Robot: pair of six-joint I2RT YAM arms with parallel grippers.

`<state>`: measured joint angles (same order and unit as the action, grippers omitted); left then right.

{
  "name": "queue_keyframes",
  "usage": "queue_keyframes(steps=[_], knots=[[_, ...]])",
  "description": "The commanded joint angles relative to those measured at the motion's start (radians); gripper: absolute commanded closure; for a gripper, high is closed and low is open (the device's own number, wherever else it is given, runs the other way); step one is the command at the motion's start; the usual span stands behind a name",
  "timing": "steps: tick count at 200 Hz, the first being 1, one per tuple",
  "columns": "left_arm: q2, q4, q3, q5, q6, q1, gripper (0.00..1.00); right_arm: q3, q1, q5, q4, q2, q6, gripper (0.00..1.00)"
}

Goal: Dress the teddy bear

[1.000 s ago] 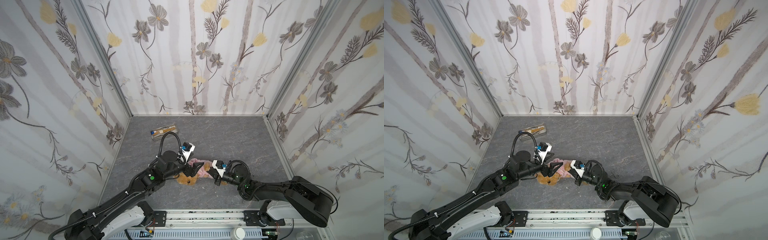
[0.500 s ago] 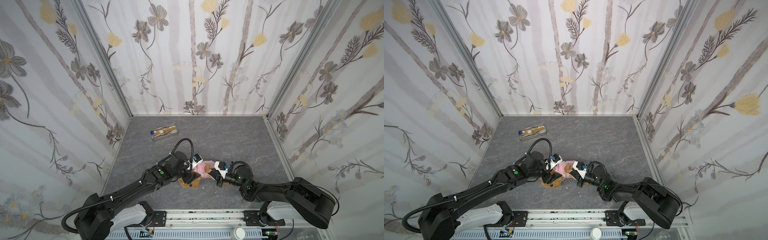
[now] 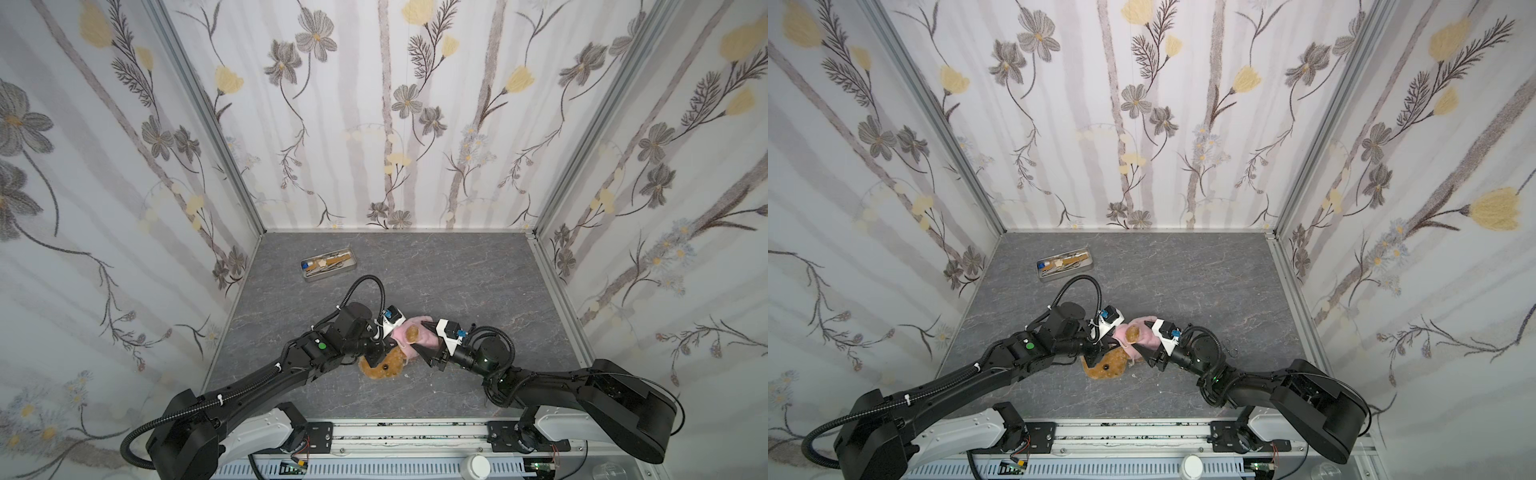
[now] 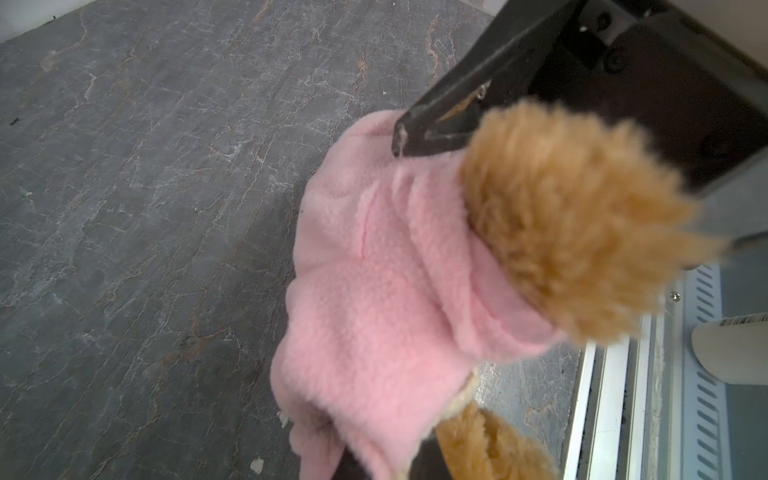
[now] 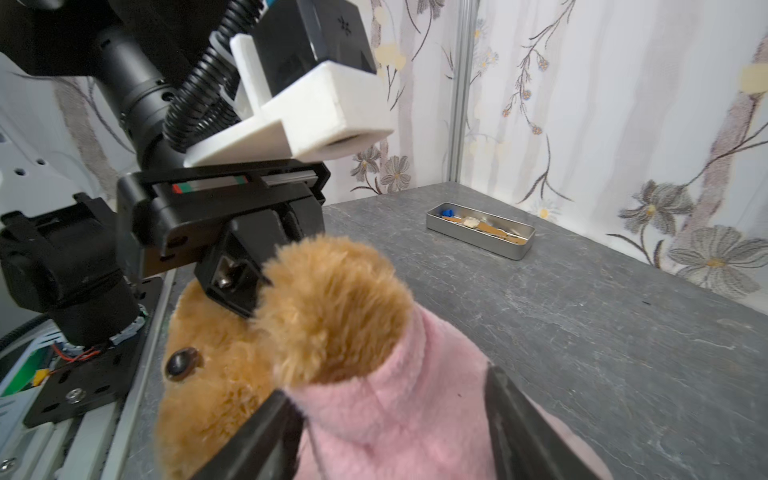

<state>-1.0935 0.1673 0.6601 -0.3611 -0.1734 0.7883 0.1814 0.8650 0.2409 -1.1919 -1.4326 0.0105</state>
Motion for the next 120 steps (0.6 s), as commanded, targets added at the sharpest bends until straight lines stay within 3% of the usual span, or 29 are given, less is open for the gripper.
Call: queue_keyframes(steps=[1, 69, 120], knots=[[-0.002, -0.049, 0.006, -0.048, 0.044, 0.000, 1.00, 0.028, 0.036, -0.151, 0.109, 0.024, 0.094, 0.26], [-0.032, -0.049, 0.029, -0.033, 0.066, 0.017, 1.00, 0.120, 0.083, -0.257, 0.155, -0.008, 0.162, 0.25], [-0.045, -0.049, 0.016, 0.064, 0.094, 0.033, 1.00, 0.076, 0.081, -0.405, 0.030, 0.088, 0.028, 0.36]])
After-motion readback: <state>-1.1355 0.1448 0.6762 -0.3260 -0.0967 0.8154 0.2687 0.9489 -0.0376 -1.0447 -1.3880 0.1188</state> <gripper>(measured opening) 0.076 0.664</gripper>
